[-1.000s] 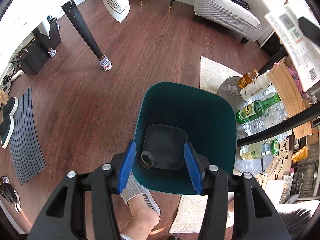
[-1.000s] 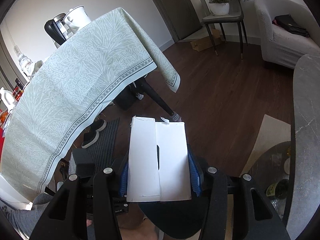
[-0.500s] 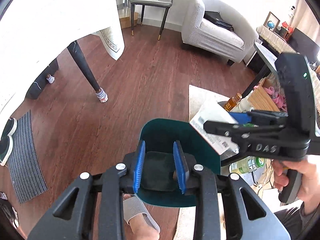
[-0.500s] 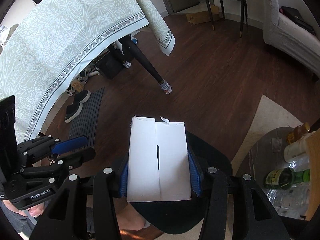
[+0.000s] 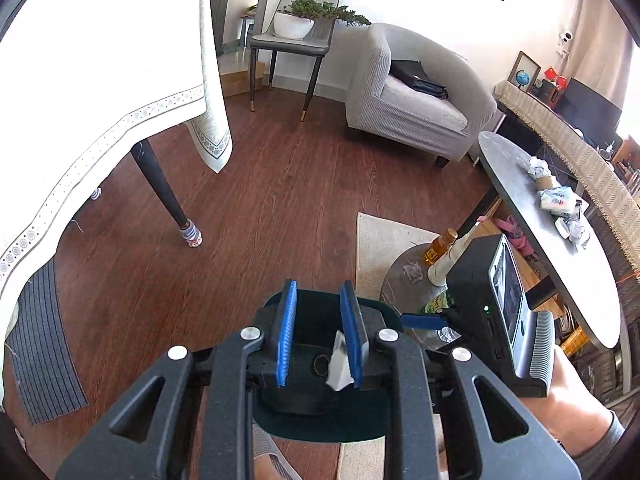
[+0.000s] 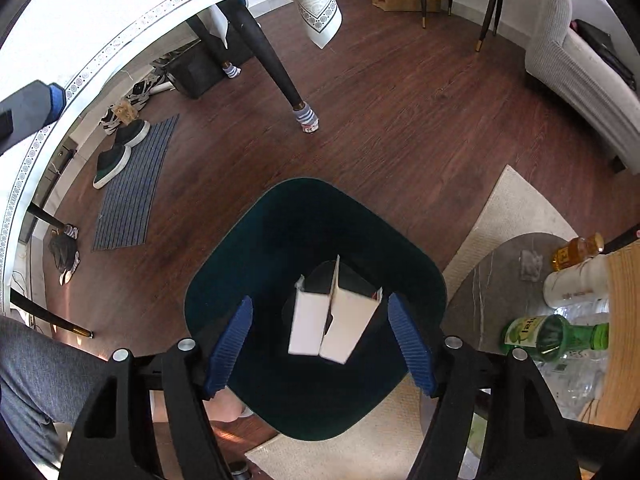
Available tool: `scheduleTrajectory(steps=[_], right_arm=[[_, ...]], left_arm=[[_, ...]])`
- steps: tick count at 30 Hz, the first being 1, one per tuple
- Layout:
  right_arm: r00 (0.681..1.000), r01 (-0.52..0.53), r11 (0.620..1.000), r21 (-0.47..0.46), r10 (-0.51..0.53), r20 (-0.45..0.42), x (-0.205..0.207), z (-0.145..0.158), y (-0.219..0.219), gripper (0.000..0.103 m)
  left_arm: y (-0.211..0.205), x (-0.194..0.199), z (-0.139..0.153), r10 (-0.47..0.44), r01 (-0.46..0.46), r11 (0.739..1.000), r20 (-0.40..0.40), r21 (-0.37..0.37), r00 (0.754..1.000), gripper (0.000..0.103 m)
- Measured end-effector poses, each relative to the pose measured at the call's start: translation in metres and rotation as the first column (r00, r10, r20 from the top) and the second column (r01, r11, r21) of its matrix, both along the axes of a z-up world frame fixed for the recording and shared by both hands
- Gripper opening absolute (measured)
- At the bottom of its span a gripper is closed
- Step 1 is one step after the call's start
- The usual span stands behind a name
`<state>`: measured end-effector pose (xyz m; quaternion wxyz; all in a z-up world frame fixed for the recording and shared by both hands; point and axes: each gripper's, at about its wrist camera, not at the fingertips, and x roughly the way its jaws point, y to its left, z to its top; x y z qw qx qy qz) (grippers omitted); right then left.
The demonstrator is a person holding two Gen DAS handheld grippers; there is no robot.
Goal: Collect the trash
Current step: 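Drop the tape roll and white box into the green bin with both grippers, then move both grippers back over the table toward the crumpled paper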
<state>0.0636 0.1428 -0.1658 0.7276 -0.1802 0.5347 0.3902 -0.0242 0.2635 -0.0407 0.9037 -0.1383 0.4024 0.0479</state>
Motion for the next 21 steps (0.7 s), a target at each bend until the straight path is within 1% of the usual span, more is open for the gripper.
scheduleTrajectory(steps=[5,8,13,15,19,21], right_arm=[[1.0,-0.005,1.0,0.014,0.005,0.001,0.0,0.006,-0.007,0.071],[1.0,-0.009,0.999,0.048,0.008,0.014,-0.001,0.019,-0.011,0.071],[0.998,-0.021,0.991,0.132,0.013,0.063,-0.005,0.054,-0.022,0.071],[0.996,-0.029,0.985,0.169,0.014,0.091,-0.006,0.07,-0.029,0.065],[0.982,-0.039,0.98,0.194,0.001,0.19,-0.011,0.104,-0.044,0.062],[0.976,-0.028,0.975,0.221,-0.021,0.218,-0.01,0.119,-0.056,0.059]], left_arm=[[-0.003,0.002,0.013,0.013,-0.012,1.0,0.03,-0.008,0.999,0.025],[-0.005,0.005,0.02,0.016,-0.016,1.0,0.049,-0.015,0.999,0.024],[-0.014,0.011,0.036,0.012,-0.011,1.0,0.088,-0.009,0.996,0.024],[-0.02,0.014,0.042,0.01,-0.011,1.0,0.103,0.003,0.995,0.024],[-0.031,0.019,0.051,0.004,-0.007,1.0,0.13,0.021,0.992,0.024],[-0.036,0.022,0.056,-0.006,0.003,1.0,0.145,0.019,0.989,0.025]])
